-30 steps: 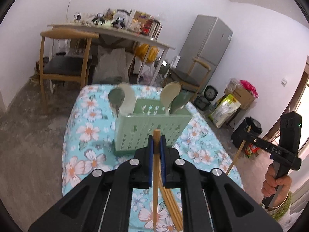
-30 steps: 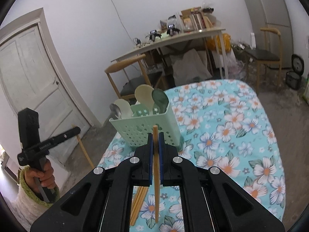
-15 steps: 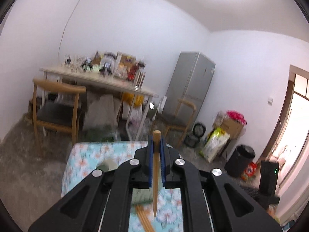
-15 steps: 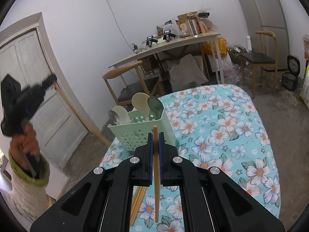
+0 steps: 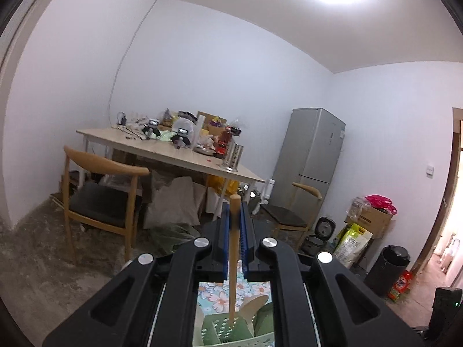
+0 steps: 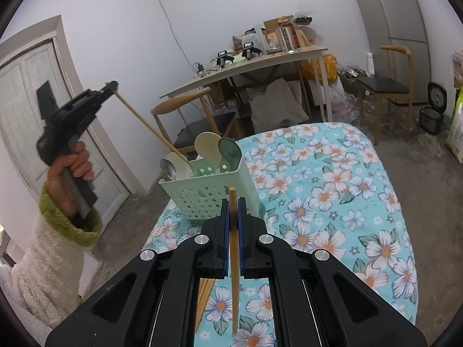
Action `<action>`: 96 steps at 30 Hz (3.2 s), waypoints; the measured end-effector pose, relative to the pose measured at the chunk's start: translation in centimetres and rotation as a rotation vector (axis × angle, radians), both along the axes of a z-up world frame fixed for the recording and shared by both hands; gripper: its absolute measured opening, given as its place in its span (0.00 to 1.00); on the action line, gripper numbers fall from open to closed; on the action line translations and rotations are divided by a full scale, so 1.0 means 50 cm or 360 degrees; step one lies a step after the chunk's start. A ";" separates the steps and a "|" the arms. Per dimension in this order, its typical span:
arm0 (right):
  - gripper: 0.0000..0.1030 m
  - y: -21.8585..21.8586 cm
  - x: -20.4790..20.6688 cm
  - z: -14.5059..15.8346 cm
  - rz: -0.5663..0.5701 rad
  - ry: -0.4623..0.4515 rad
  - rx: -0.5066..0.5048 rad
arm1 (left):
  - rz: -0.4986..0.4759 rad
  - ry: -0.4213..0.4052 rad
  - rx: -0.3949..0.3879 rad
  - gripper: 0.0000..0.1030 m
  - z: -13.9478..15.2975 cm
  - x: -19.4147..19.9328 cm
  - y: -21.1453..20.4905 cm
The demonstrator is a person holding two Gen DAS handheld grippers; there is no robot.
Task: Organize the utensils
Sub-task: 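Lift both chopsticks and carry them above the green holder, then lower the chopstick into the holder and open the left tool, then lower the chopstick into the holder and open the right tool, then withdraw both open tools from the holder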
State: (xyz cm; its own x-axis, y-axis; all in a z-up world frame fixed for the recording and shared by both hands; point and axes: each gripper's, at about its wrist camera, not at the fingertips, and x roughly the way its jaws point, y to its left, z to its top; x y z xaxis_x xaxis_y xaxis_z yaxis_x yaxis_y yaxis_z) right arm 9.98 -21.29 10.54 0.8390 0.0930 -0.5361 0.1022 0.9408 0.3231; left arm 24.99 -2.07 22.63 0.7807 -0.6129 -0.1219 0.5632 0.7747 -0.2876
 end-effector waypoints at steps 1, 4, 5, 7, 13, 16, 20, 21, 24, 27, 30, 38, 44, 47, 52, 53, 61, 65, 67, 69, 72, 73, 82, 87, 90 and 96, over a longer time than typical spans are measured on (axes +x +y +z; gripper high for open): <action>0.03 -0.001 -0.003 -0.002 0.0001 0.0001 0.0007 | 0.0011 -0.0007 0.0007 0.06 -0.007 0.007 -0.002; 0.03 0.000 -0.006 -0.005 0.0001 0.0010 0.0012 | 0.0013 -0.0002 0.0023 0.06 -0.032 0.027 -0.015; 0.03 -0.001 -0.007 -0.008 0.0001 0.0017 0.0016 | 0.0005 0.0014 0.0027 0.06 -0.043 0.035 -0.021; 0.03 -0.001 -0.007 -0.008 0.0003 0.0022 0.0023 | -0.0007 0.0027 0.0035 0.06 -0.058 0.035 -0.033; 0.03 -0.001 -0.005 -0.009 0.0007 0.0029 0.0025 | -0.0017 0.0114 0.0121 0.06 -0.121 0.047 -0.059; 0.03 0.000 -0.004 -0.010 0.0010 0.0033 0.0027 | -0.0050 0.0188 0.0150 0.06 -0.146 0.055 -0.064; 0.03 0.002 0.002 -0.010 0.0016 0.0036 0.0026 | -0.0100 0.0274 0.0172 0.06 -0.167 0.057 -0.065; 0.03 0.003 0.003 -0.009 0.0020 0.0035 0.0025 | -0.0107 0.0290 0.0175 0.07 -0.169 0.057 -0.065; 0.03 0.008 0.005 -0.004 0.0027 0.0030 0.0010 | -0.0124 0.0317 0.0157 0.20 -0.171 0.053 -0.058; 0.03 0.011 0.008 0.002 0.0030 0.0025 -0.0001 | -0.0136 0.0307 0.0133 0.34 -0.165 0.043 -0.053; 0.03 0.013 0.012 0.012 0.0037 0.0010 -0.0015 | -0.0135 0.0283 0.0135 0.37 -0.158 0.031 -0.049; 0.03 0.013 0.055 0.089 0.0076 -0.0132 -0.0101 | -0.0122 0.0231 0.0073 0.39 -0.142 -0.026 -0.006; 0.03 0.021 0.107 0.187 0.0118 -0.0345 -0.0167 | -0.0104 0.0271 0.0084 0.39 -0.178 -0.095 0.047; 0.03 0.032 0.150 0.227 0.0150 -0.0440 -0.0205 | -0.0103 0.0324 0.0100 0.39 -0.210 -0.127 0.069; 0.03 0.059 0.236 0.256 0.0185 -0.0514 -0.0262 | -0.0067 0.0444 0.0179 0.39 -0.279 -0.178 0.098; 0.03 0.064 0.252 0.254 0.0189 -0.0516 -0.0272 | -0.0060 0.0462 0.0182 0.39 -0.289 -0.183 0.105; 0.03 0.103 0.372 0.209 0.0213 -0.0471 -0.0377 | 0.0003 0.0525 0.0215 0.39 -0.327 -0.208 0.145; 0.03 0.117 0.402 0.175 0.0220 -0.0431 -0.0429 | 0.0014 0.0522 0.0215 0.39 -0.331 -0.213 0.149; 0.03 0.121 0.412 0.149 0.0222 -0.0399 -0.0456 | 0.0012 0.0528 0.0214 0.39 -0.335 -0.212 0.151; 0.03 0.123 0.420 0.127 0.0232 -0.0359 -0.0469 | 0.0009 0.0540 0.0214 0.39 -0.340 -0.208 0.152; 0.04 0.126 0.430 0.093 0.0244 -0.0277 -0.0482 | -0.0001 0.0562 0.0211 0.39 -0.349 -0.206 0.150; 0.04 0.125 0.432 0.084 0.0250 -0.0249 -0.0478 | -0.0003 0.0568 0.0210 0.39 -0.351 -0.205 0.150; 0.41 0.105 0.385 0.094 0.0218 -0.0254 -0.0396 | -0.0031 0.0610 0.0208 0.39 -0.365 -0.200 0.140; 0.43 0.071 0.324 0.122 0.0174 -0.0315 -0.0300 | -0.0053 0.0622 0.0210 0.39 -0.369 -0.198 0.128; 0.43 0.045 0.269 0.136 0.0144 -0.0355 -0.0238 | -0.0068 0.0626 0.0213 0.39 -0.371 -0.200 0.122; 0.45 -0.007 0.166 0.109 0.0116 -0.0321 -0.0087 | -0.0102 0.0650 0.0214 0.39 -0.378 -0.201 0.109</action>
State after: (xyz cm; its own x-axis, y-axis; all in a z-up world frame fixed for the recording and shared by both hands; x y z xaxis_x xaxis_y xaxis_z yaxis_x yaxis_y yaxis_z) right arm 18.28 -21.65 15.97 0.9220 0.1327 -0.3638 -0.0282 0.9600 0.2787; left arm 14.95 3.39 3.73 0.6130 -0.6158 -0.4949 0.4722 0.7878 -0.3954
